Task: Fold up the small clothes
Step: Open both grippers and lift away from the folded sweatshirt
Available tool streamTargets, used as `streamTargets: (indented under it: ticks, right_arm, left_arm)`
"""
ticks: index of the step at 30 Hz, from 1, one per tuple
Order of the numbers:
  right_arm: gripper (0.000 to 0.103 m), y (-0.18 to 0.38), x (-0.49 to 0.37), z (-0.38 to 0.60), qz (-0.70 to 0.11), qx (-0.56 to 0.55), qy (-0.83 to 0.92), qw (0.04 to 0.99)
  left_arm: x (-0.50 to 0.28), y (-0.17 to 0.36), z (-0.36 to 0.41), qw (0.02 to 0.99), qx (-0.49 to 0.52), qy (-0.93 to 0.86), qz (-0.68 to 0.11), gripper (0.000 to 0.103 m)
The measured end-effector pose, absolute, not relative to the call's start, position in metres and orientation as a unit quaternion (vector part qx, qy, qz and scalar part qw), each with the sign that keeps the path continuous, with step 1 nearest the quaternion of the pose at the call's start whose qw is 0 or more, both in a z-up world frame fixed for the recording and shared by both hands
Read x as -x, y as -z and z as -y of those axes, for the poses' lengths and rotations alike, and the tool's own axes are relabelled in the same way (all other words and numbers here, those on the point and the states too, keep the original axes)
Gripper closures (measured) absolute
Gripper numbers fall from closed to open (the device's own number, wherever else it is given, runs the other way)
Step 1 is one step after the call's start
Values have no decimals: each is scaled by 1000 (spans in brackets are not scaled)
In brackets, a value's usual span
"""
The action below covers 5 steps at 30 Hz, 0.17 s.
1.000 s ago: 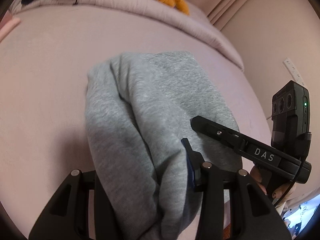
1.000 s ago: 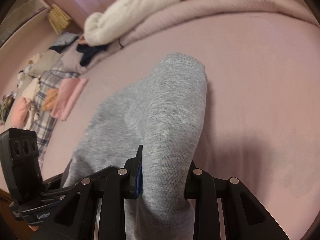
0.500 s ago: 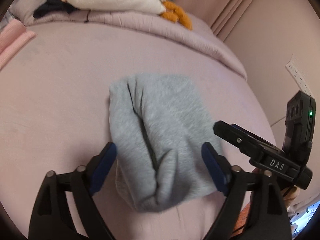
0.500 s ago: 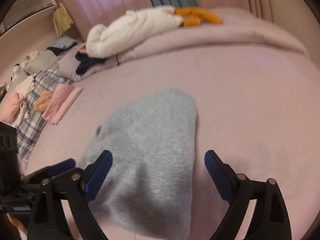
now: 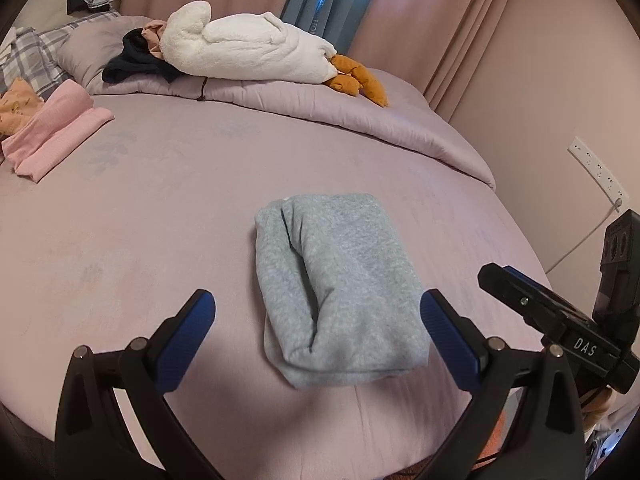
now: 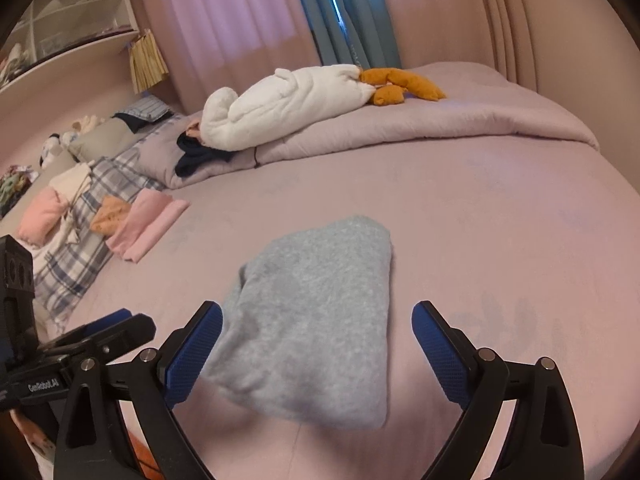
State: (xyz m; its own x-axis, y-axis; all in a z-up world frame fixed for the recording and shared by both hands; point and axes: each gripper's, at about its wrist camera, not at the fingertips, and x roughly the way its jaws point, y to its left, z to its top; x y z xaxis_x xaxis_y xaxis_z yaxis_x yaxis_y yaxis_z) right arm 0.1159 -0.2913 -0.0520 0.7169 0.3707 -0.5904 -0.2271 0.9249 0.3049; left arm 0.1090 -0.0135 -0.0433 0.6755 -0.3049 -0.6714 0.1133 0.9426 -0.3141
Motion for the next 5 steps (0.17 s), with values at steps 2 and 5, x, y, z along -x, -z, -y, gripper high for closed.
streamTargets:
  ticks: [2,5]
  right_arm:
    - [8,53,-112,290,-343,-107,-160,920]
    - [8,56,-108,288,-348,-101,-155,919]
  left_arm:
    - [-109,45,16,906,121,117,-388,0]
    - [-105,44,16,908,117,111,-387,0]
